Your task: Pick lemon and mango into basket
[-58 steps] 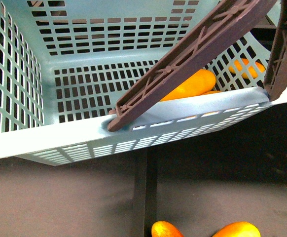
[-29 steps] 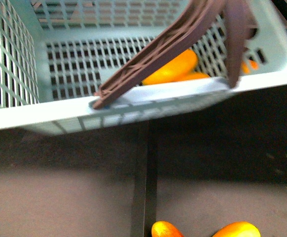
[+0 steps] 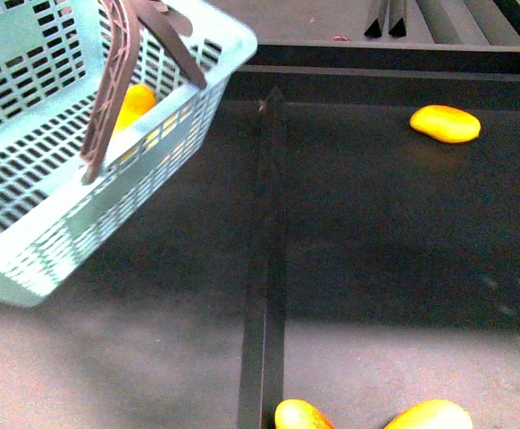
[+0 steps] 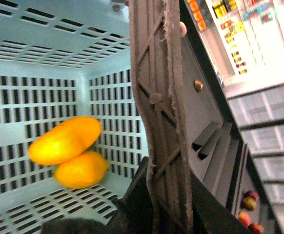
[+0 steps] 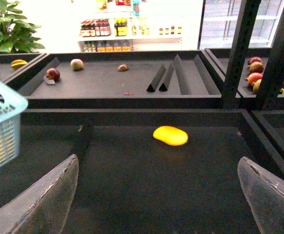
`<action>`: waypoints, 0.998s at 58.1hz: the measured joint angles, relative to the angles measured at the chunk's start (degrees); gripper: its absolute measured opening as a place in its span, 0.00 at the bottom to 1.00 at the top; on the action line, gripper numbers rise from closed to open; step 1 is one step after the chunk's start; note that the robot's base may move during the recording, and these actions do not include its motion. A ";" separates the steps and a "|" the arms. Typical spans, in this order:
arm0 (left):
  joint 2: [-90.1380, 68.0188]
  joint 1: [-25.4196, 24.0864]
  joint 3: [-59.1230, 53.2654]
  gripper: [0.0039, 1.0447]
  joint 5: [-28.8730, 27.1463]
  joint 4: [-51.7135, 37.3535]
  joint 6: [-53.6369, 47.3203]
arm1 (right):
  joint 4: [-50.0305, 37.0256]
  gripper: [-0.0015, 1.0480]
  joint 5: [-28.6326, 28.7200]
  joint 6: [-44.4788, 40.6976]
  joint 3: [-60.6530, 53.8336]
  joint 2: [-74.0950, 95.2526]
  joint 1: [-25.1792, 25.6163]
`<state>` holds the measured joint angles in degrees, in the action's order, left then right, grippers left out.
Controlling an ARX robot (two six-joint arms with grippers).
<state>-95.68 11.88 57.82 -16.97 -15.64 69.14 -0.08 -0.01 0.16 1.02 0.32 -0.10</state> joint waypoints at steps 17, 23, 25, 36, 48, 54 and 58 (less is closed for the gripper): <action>-10.56 -5.16 7.37 0.06 -0.20 2.40 11.87 | 0.00 0.92 -0.02 0.00 0.00 0.00 0.00; -13.86 -5.14 7.30 0.06 0.33 2.58 13.35 | 0.00 0.92 0.00 0.00 0.00 0.00 0.00; -14.64 -5.11 6.88 0.06 0.55 2.34 14.56 | 0.00 0.92 0.00 0.00 0.00 0.00 0.00; -15.32 -4.24 3.85 0.06 2.34 -1.07 16.15 | 0.00 0.92 -0.02 0.00 0.00 0.00 0.00; -14.73 -3.96 0.39 0.06 3.89 -3.56 15.50 | 0.00 0.92 -0.02 0.00 0.00 0.00 0.00; -13.40 -3.96 -1.79 0.08 4.22 -4.96 14.93 | 0.00 0.92 0.00 0.00 0.00 0.00 0.00; -12.44 -3.96 -3.02 0.21 3.43 -4.87 14.93 | 0.00 0.92 -0.02 0.00 0.00 0.00 0.00</action>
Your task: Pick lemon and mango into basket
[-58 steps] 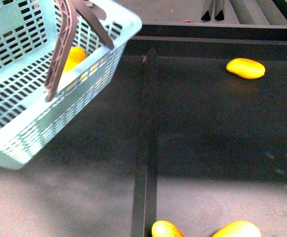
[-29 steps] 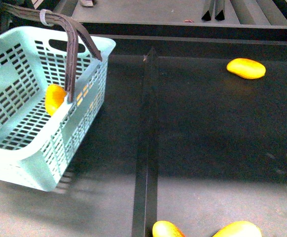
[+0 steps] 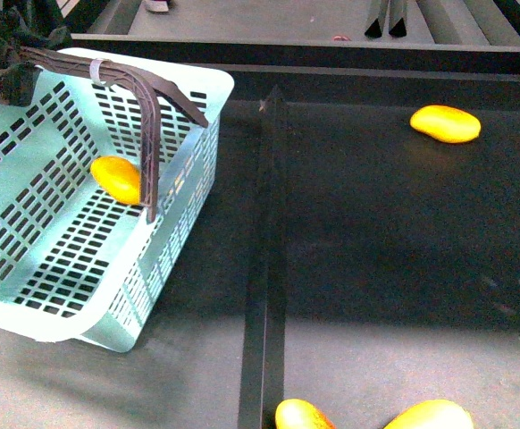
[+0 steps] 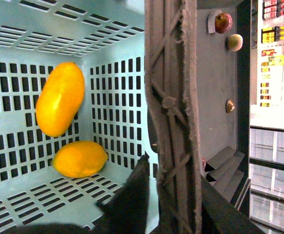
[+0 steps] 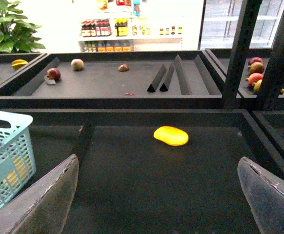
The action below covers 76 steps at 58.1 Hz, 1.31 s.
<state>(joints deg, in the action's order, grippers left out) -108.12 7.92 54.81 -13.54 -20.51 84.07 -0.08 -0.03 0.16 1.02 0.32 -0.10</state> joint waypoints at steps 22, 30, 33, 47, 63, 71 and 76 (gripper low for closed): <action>17.86 0.42 -4.94 0.95 -11.50 17.75 -0.37 | 0.00 0.92 0.02 0.00 -0.02 0.00 0.00; 24.70 3.28 -9.40 0.86 -5.62 10.10 -13.77 | 0.00 0.92 0.02 0.00 0.00 0.00 0.00; 25.92 2.71 -15.43 0.78 0.81 -4.83 -28.46 | 0.00 0.92 -0.04 0.00 0.00 0.00 0.00; 37.29 -1.55 -35.69 0.25 7.19 -31.01 -79.28 | 0.00 0.92 0.00 0.00 0.00 0.00 0.00; 47.84 -4.72 -44.57 0.03 11.19 -29.16 -82.95 | 0.00 0.92 0.00 0.00 0.00 0.00 0.00; 54.97 -7.67 -48.22 0.03 13.46 -25.62 -83.21 | 0.00 0.92 0.00 0.00 0.00 0.00 0.00; 58.69 -7.67 -49.62 0.03 13.51 -23.26 -83.23 | 0.00 0.92 -0.02 0.00 0.00 0.00 0.00</action>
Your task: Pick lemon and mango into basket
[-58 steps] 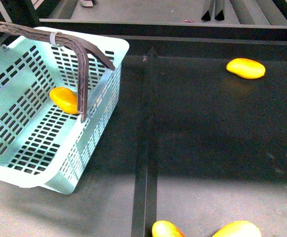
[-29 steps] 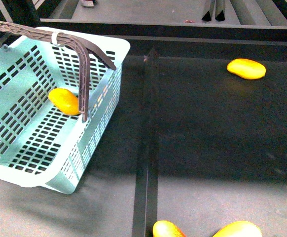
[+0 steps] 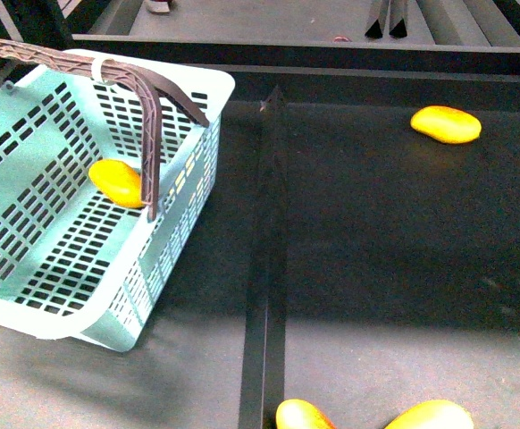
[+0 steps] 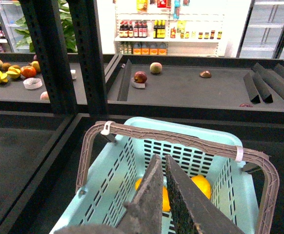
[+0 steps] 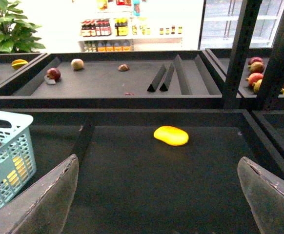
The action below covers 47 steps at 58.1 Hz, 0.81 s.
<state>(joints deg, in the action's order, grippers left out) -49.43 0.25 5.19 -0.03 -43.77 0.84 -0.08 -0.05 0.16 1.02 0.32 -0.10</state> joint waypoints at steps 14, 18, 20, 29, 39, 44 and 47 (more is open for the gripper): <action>7.50 -0.04 -4.26 0.03 0.04 3.54 -0.02 | 0.00 0.92 0.02 0.00 -0.02 0.00 0.00; 11.78 -0.04 -4.28 0.03 0.02 7.15 -0.04 | 0.00 0.92 0.02 0.00 0.00 0.00 0.00; 13.22 -0.04 -4.28 0.03 0.02 8.48 -0.04 | 0.00 0.92 0.02 0.00 0.00 0.00 0.00; 19.45 -0.04 -4.31 0.03 0.04 14.21 -0.04 | 0.00 0.92 0.00 0.00 0.00 0.00 0.00; 25.16 -0.04 -4.31 0.03 0.02 19.67 -0.07 | 0.00 0.92 0.02 0.00 0.00 0.00 0.00; 27.82 -0.04 -4.31 0.03 0.02 22.25 -0.09 | 0.00 0.92 0.00 0.00 0.00 0.00 0.00; 29.59 -0.04 -4.31 0.03 0.04 23.93 -0.13 | 0.00 0.92 0.02 0.00 0.00 0.00 0.00</action>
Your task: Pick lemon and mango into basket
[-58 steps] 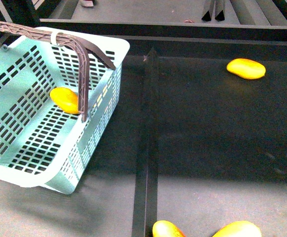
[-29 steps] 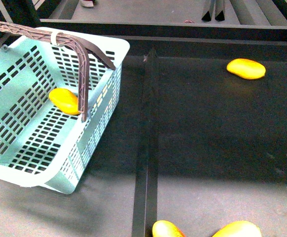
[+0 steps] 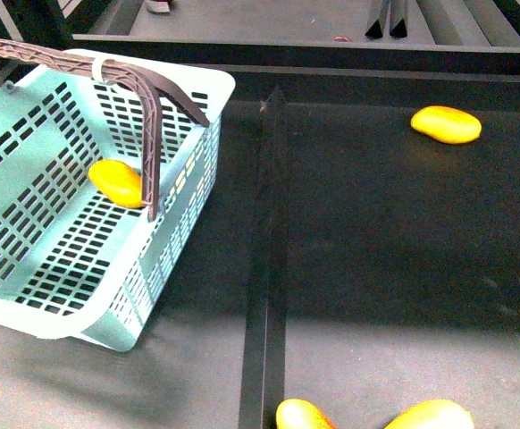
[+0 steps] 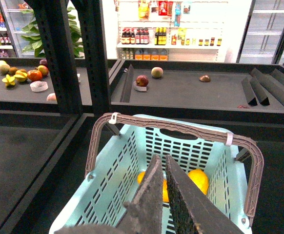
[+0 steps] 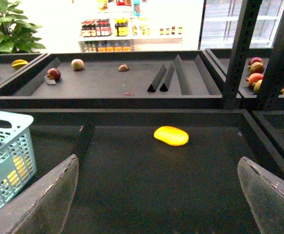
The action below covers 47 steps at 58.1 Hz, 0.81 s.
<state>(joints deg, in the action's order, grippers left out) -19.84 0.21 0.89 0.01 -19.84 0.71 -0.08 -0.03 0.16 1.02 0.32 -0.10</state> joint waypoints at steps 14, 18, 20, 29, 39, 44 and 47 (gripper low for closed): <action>5.51 0.00 0.00 0.03 0.00 5.46 -0.04 | 0.00 0.92 0.00 0.00 -0.02 0.00 0.00; 6.86 0.00 0.00 0.03 -0.02 6.75 -0.04 | 0.00 0.92 0.00 0.00 0.00 0.00 0.00; 7.30 0.00 0.00 0.03 -0.02 7.23 -0.04 | 0.00 0.92 0.00 0.00 -0.02 0.00 0.00; 9.53 0.00 0.00 0.03 -0.02 9.51 -0.04 | 0.00 0.92 0.00 0.00 0.00 0.00 0.00; 19.15 0.00 0.00 0.03 0.00 19.52 -0.07 | 0.00 0.92 0.00 0.00 -0.02 0.00 0.00; 19.45 0.00 0.00 0.03 0.00 19.65 -0.07 | 0.00 0.92 0.00 0.00 0.00 -0.02 0.00; 19.45 0.00 0.00 0.03 0.00 19.69 -0.07 | 0.00 0.92 0.00 0.00 0.00 -0.02 0.00</action>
<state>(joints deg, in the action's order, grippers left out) -0.38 0.21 0.89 0.01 -0.14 0.64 -0.08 -0.03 0.16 1.02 0.30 -0.10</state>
